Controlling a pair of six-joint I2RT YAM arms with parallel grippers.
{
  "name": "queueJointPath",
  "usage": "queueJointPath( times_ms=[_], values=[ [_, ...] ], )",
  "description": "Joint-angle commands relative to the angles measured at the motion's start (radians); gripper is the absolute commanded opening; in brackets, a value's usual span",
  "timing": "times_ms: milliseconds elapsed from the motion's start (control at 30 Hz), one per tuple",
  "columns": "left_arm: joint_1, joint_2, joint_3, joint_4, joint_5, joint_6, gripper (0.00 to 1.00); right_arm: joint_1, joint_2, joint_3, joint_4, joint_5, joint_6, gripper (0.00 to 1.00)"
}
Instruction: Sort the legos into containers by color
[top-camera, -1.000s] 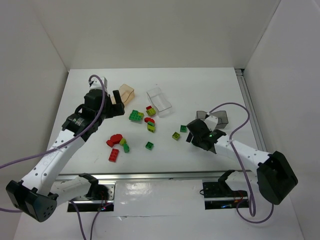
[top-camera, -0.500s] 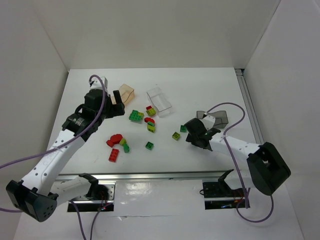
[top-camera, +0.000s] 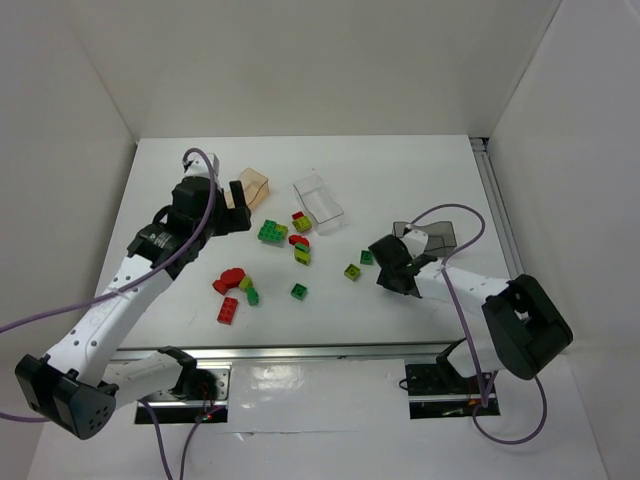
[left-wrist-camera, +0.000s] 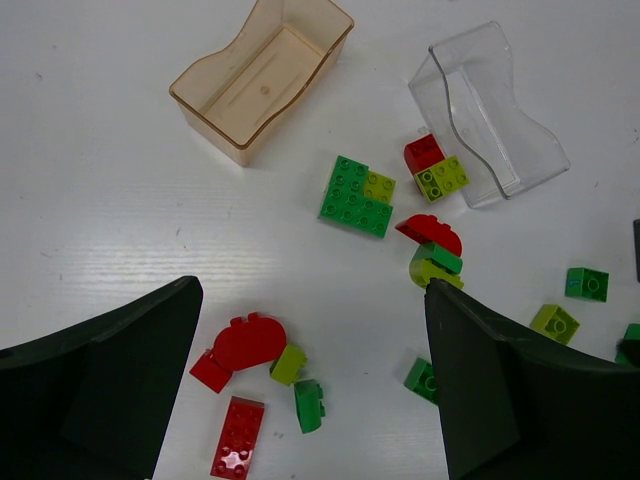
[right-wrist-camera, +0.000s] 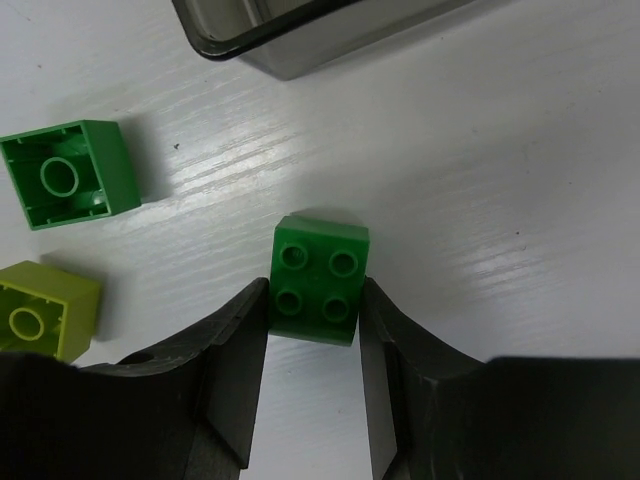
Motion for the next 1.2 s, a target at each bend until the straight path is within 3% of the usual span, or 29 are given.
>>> queueJointPath(
  times_ms=[0, 233, 333, 500, 800, 900, 1167],
  values=[
    [-0.004, 0.009, 0.048, 0.011, 0.008, 0.018, 1.00, -0.007, -0.069, 0.050, -0.025, 0.017, -0.027, 0.38],
    [-0.004, 0.009, 0.057, 0.011, -0.001, 0.008, 1.00, -0.007, -0.259, 0.168, -0.168, 0.073, -0.077, 0.36],
    [-0.004, 0.009, 0.058, 0.011, -0.024, -0.046, 1.00, -0.016, -0.278, 0.191, -0.142, 0.124, -0.140, 0.37],
    [-0.004, 0.049, 0.082, 0.002, 0.036, -0.042, 1.00, -0.136, -0.165, 0.271, -0.096, 0.115, -0.218, 0.39],
    [-0.004, 0.092, 0.108, -0.035, 0.031, -0.043, 1.00, -0.324, -0.088, 0.256, 0.079, 0.004, -0.283, 0.39],
    [-0.004, 0.105, 0.108, -0.035, 0.059, -0.043, 1.00, -0.348, -0.040, 0.256, 0.117, -0.037, -0.292, 0.43],
    [-0.004, 0.117, 0.099, -0.035, 0.050, -0.043, 1.00, -0.374, -0.008, 0.256, 0.149, -0.057, -0.321, 0.41]
  ],
)
